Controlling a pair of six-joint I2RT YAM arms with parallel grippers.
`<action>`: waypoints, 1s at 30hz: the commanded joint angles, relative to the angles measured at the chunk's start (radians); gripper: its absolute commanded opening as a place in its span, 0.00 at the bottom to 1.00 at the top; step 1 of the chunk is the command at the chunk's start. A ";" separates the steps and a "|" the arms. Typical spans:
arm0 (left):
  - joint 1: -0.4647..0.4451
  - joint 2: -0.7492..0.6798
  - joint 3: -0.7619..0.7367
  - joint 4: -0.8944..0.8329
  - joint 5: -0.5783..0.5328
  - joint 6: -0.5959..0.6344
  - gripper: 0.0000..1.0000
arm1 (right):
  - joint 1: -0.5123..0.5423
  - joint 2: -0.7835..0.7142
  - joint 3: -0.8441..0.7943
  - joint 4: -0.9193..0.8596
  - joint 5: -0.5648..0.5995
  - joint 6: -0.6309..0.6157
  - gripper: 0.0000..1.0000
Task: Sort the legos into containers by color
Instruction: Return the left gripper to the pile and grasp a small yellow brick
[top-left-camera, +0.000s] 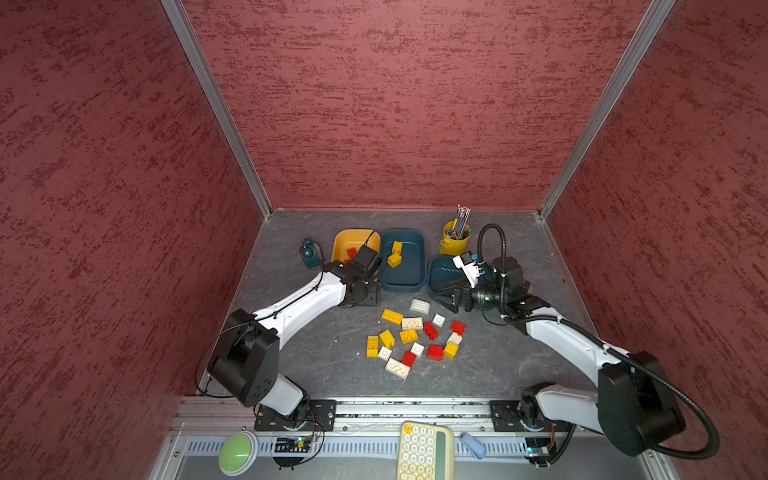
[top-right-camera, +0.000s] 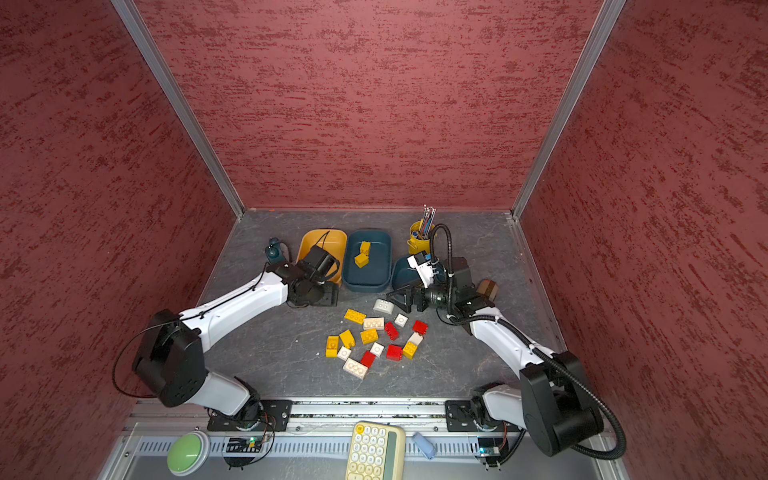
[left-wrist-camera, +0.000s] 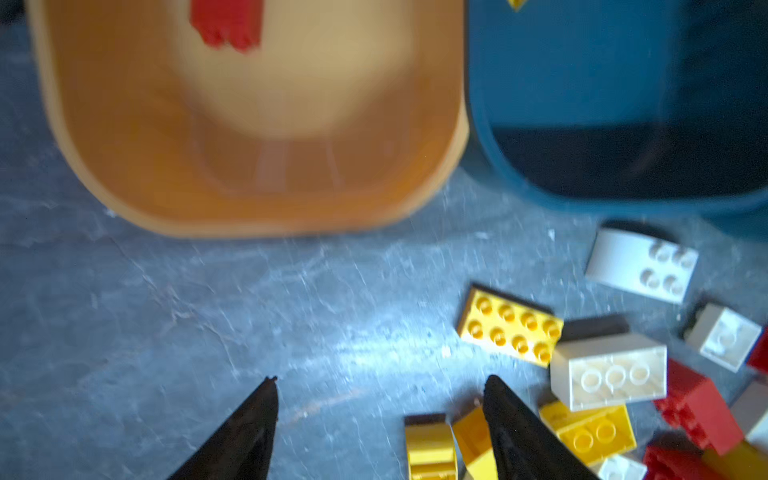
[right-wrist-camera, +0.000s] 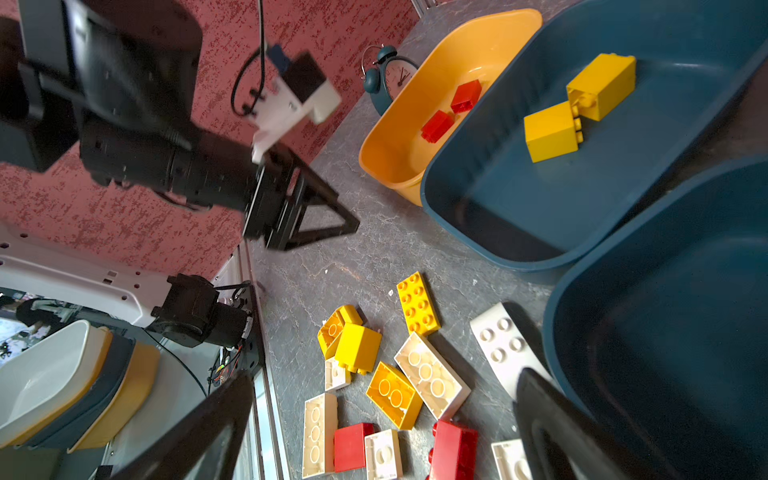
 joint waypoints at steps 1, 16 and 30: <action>-0.096 -0.078 -0.078 -0.020 0.047 -0.160 0.80 | 0.007 -0.008 0.010 0.021 -0.015 -0.010 0.99; -0.278 -0.111 -0.293 0.086 0.059 -0.382 0.62 | 0.009 -0.019 -0.010 0.011 -0.007 -0.009 0.99; -0.250 0.010 -0.280 0.139 0.024 -0.350 0.47 | 0.011 -0.028 -0.029 0.003 0.008 -0.013 0.99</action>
